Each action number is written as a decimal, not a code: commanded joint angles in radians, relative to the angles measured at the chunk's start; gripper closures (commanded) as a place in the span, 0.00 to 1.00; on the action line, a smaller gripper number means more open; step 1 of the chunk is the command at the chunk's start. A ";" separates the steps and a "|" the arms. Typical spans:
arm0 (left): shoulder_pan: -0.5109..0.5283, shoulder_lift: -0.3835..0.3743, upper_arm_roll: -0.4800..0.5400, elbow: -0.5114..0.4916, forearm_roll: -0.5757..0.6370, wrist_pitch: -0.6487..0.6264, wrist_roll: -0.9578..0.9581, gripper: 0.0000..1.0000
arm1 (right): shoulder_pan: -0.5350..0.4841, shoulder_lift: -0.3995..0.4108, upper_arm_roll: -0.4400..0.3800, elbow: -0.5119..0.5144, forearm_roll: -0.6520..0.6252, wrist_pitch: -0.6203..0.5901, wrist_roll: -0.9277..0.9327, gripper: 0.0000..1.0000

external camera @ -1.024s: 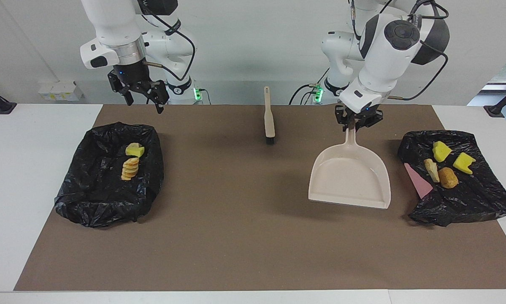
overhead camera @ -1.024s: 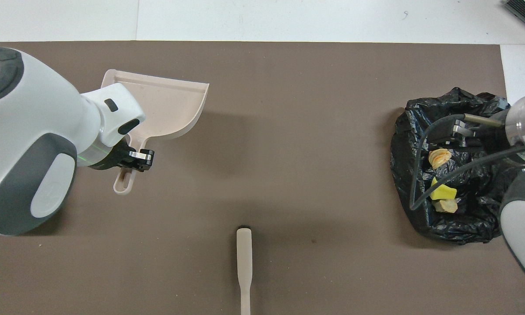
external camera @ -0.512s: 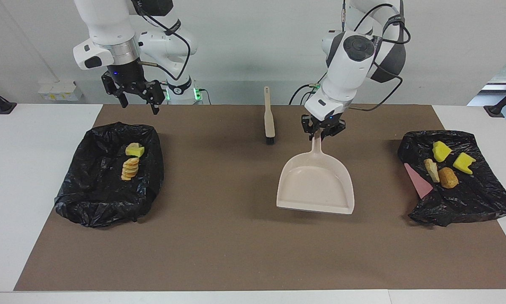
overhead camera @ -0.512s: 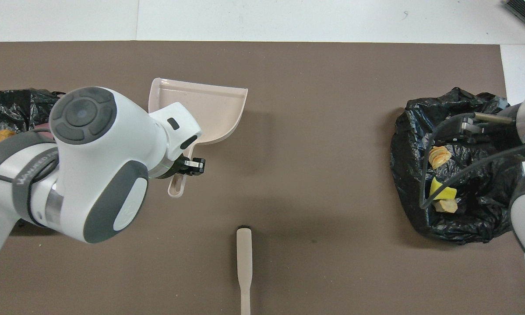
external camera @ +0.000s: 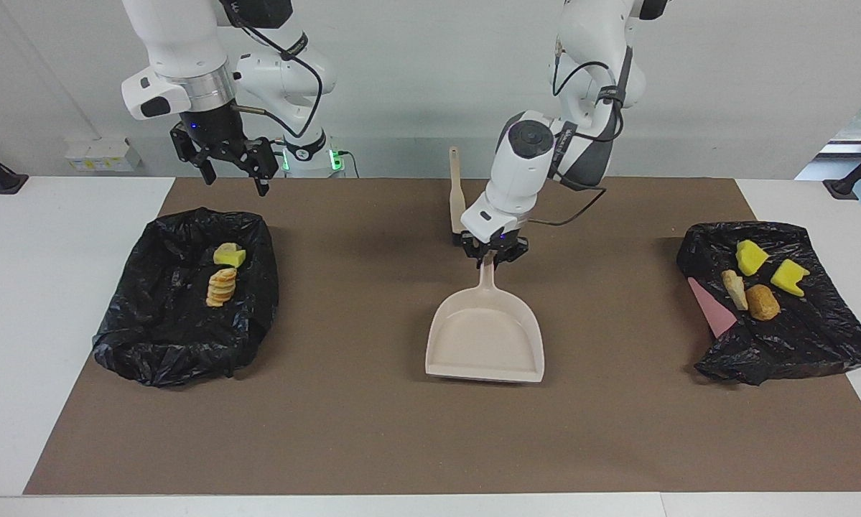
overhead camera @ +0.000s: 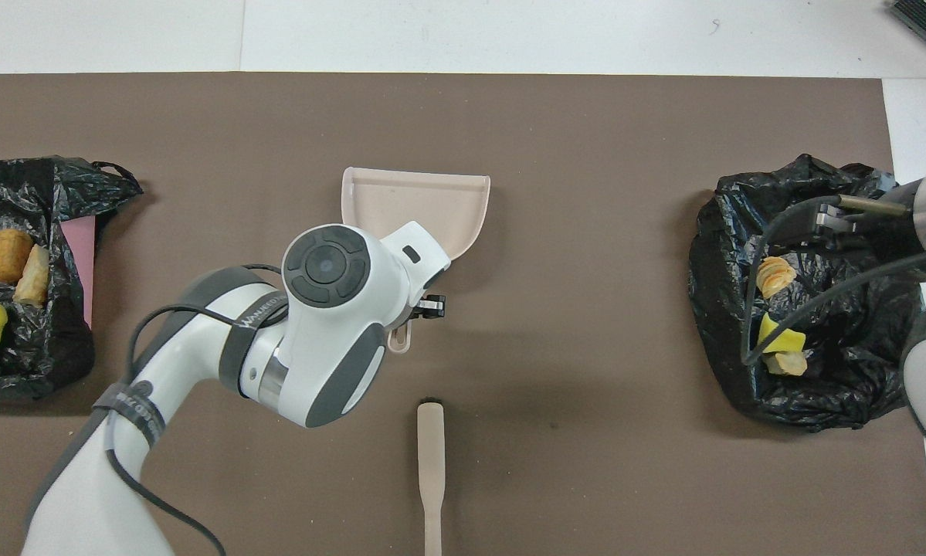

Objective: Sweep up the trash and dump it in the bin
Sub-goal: 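Bring the dustpan back and set it on the table with the left gripper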

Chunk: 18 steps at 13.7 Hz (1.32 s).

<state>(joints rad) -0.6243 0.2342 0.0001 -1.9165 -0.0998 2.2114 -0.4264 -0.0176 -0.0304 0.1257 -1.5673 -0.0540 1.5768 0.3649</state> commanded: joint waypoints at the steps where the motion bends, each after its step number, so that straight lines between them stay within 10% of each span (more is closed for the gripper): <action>1: -0.023 -0.016 0.020 -0.021 -0.014 0.037 -0.011 0.34 | -0.039 0.001 0.017 0.016 0.014 -0.001 -0.052 0.00; 2: -0.023 -0.016 0.020 -0.019 -0.014 0.028 -0.023 0.00 | -0.038 -0.006 0.015 0.015 0.017 -0.007 -0.082 0.00; 9: 0.095 -0.059 0.031 0.046 -0.011 -0.076 -0.038 0.00 | 0.099 -0.017 -0.124 0.018 0.022 -0.020 -0.089 0.00; 18: 0.374 -0.121 0.047 0.163 0.000 -0.263 0.330 0.00 | 0.050 -0.029 -0.087 0.018 0.036 -0.049 -0.092 0.00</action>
<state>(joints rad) -0.2951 0.1222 0.0538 -1.7852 -0.0998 2.0036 -0.1520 0.0550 -0.0508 0.0224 -1.5537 -0.0416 1.5492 0.3064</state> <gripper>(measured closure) 0.000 0.000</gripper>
